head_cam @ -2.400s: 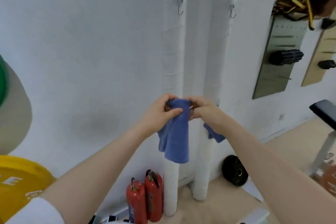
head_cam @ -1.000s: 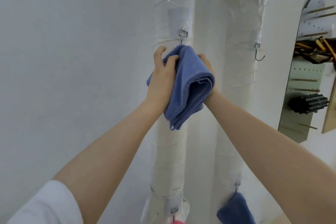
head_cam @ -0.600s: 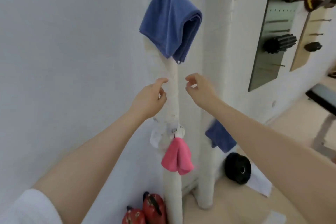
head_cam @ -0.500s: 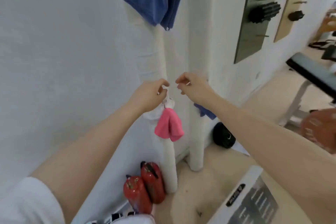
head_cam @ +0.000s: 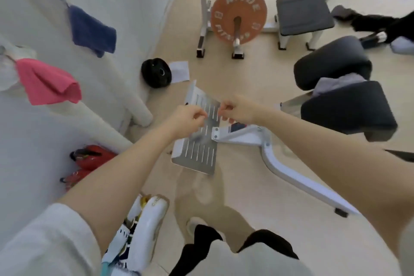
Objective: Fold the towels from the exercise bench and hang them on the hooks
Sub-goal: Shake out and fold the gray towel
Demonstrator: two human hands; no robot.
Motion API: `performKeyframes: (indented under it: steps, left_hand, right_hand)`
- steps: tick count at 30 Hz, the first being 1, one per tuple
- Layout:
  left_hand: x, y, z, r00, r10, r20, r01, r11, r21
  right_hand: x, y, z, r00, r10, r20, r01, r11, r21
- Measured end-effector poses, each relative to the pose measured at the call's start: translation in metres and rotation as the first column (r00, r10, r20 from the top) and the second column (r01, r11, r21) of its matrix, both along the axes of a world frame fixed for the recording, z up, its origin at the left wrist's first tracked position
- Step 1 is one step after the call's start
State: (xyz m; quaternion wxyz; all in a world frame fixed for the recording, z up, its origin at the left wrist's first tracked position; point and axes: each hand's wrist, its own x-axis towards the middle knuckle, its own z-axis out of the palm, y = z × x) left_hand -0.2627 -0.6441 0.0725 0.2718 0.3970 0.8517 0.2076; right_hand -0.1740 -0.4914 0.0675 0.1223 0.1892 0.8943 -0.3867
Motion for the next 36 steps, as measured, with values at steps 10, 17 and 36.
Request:
performKeyframes:
  steps: [10,17,36]
  left_hand:
    - [0.239,0.146,-0.047,0.929,-0.369,0.034,0.371,0.926,-0.07]
    - [0.375,0.241,-0.036,0.848,-0.522,-0.09,0.516,0.852,-0.087]
    - [0.394,0.515,-0.085,0.935,-0.352,0.051,0.355,0.926,-0.131]
  right_hand:
    - [0.31,0.091,-0.041,0.888,-0.453,0.083,0.459,0.883,-0.098]
    - [0.487,0.152,-0.031,0.68,-0.733,0.021,0.724,0.667,-0.173]
    - [0.488,0.436,-0.033,0.737,-0.674,0.052,0.672,0.722,-0.164]
